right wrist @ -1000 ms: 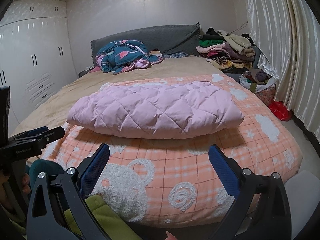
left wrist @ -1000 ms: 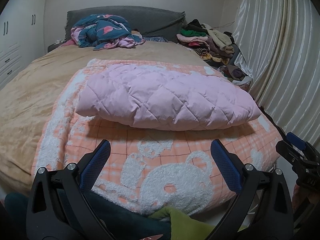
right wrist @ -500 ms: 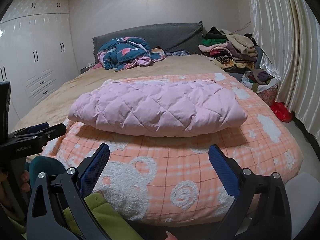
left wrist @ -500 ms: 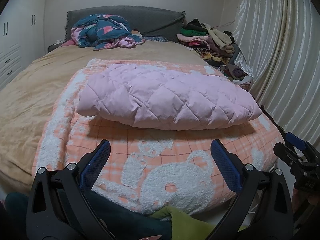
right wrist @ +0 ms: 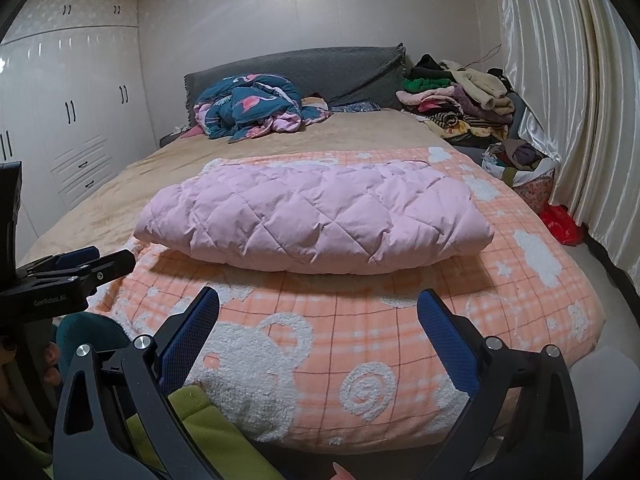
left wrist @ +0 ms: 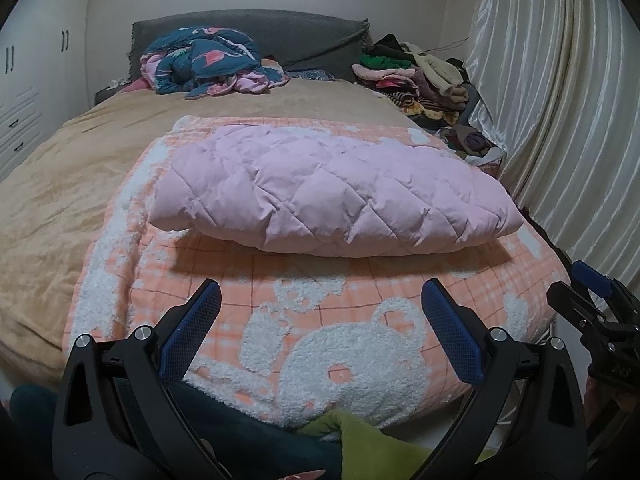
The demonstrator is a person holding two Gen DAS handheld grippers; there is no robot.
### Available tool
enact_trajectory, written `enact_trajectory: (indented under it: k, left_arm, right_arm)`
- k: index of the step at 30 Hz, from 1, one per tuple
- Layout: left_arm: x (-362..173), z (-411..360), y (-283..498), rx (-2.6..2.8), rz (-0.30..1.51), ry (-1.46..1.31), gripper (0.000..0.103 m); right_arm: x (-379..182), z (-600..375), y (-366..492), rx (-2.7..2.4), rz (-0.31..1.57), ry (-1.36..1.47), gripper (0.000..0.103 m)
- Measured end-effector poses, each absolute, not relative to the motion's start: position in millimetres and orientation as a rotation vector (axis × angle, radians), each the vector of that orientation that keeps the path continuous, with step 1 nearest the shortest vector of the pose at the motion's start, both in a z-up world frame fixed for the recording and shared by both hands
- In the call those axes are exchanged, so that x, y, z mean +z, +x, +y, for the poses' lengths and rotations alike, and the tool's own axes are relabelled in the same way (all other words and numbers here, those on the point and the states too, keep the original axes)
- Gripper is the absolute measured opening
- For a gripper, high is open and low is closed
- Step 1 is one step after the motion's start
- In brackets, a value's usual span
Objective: Fold large clothes
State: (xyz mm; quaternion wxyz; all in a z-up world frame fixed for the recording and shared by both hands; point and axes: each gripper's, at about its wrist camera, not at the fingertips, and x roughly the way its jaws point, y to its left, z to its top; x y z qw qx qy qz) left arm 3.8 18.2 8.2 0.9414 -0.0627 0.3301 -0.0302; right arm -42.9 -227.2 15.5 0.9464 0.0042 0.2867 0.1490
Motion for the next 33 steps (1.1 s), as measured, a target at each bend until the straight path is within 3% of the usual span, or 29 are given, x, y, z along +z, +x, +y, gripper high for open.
enact_trajectory:
  k: [33]
  left_arm:
    - [9.4,20.2,4.8,-0.057,0.671,-0.118,0.094]
  right_arm:
    - [12.8,-221.2,-43.9,0.300,0.575,-0.003,0.099]
